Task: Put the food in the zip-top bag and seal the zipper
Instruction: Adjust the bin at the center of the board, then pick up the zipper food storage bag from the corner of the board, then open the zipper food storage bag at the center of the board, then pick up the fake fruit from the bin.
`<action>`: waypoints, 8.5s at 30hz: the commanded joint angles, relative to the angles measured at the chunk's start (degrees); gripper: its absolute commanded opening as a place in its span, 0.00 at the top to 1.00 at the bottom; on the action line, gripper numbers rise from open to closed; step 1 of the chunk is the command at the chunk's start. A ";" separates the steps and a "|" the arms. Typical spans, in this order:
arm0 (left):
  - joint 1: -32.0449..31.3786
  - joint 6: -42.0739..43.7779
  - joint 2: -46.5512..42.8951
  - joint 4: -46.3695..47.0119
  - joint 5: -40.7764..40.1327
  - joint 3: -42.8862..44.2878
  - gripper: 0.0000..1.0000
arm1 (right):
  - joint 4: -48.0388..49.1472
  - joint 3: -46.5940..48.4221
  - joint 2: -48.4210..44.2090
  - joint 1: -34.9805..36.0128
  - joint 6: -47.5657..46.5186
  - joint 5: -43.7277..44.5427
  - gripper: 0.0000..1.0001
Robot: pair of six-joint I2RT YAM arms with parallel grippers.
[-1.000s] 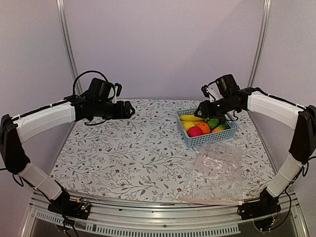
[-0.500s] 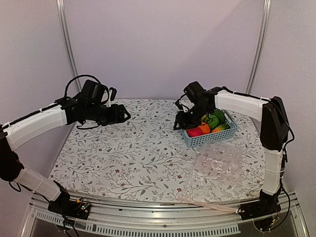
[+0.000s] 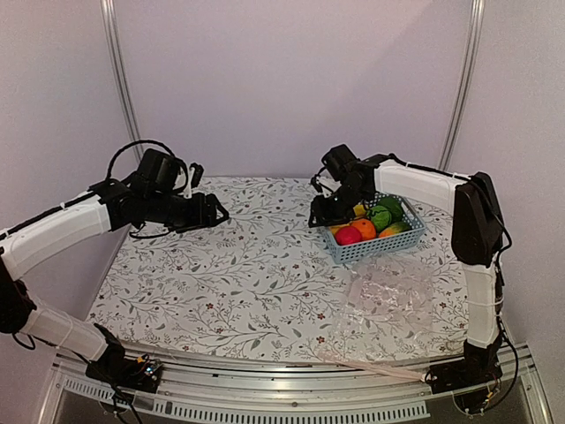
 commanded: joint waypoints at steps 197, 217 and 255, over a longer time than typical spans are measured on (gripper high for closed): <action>-18.78 -11.10 38.53 4.74 -6.09 44.33 1.00 | -10.52 -1.55 -24.56 2.97 10.08 24.23 0.93; -17.43 -2.84 36.90 19.48 3.53 42.64 0.38 | -15.34 -3.02 -30.43 -1.74 5.75 27.72 1.00; -5.63 13.43 32.05 -10.81 -0.69 24.25 0.38 | -6.98 -18.16 -27.24 -6.26 -4.73 7.56 1.00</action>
